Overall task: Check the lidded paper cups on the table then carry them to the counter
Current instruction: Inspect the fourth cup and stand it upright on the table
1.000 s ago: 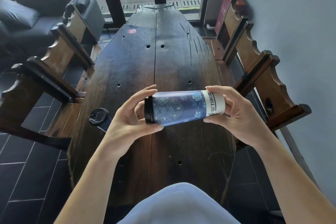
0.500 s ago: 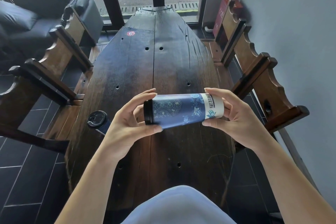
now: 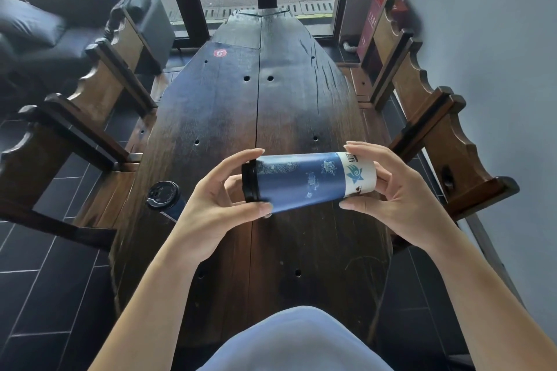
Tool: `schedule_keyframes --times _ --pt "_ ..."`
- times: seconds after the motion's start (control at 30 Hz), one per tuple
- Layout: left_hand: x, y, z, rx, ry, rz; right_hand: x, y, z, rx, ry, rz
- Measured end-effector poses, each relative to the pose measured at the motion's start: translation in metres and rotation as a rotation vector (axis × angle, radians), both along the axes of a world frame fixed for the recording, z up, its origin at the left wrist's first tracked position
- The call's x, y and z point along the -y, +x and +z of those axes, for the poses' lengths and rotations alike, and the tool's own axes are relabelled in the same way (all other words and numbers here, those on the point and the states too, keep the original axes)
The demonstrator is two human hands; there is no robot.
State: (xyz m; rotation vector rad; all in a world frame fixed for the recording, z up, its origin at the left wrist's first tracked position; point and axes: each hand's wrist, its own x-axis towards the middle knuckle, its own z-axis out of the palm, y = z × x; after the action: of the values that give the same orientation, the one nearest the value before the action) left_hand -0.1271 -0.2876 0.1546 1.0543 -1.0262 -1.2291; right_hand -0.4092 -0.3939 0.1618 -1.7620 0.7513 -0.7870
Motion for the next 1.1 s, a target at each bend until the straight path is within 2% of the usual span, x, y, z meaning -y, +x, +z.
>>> schedule_keyframes --times 0.43,0.57,0.8,1.1 --pt "0.003 0.003 -0.002 0.019 0.043 -0.019 0.003 0.000 -0.003 -0.020 0.079 -0.003" --pt "0.005 0.001 -0.003 -0.010 0.100 -0.006 0.004 -0.001 -0.001 -0.044 0.037 -0.011" --pt "0.006 0.001 -0.004 -0.011 0.051 -0.031 0.006 -0.003 -0.002 -0.002 0.090 -0.017" --pt "0.013 -0.002 -0.003 -0.063 0.119 0.026 0.004 -0.002 0.001 0.026 0.123 -0.049"
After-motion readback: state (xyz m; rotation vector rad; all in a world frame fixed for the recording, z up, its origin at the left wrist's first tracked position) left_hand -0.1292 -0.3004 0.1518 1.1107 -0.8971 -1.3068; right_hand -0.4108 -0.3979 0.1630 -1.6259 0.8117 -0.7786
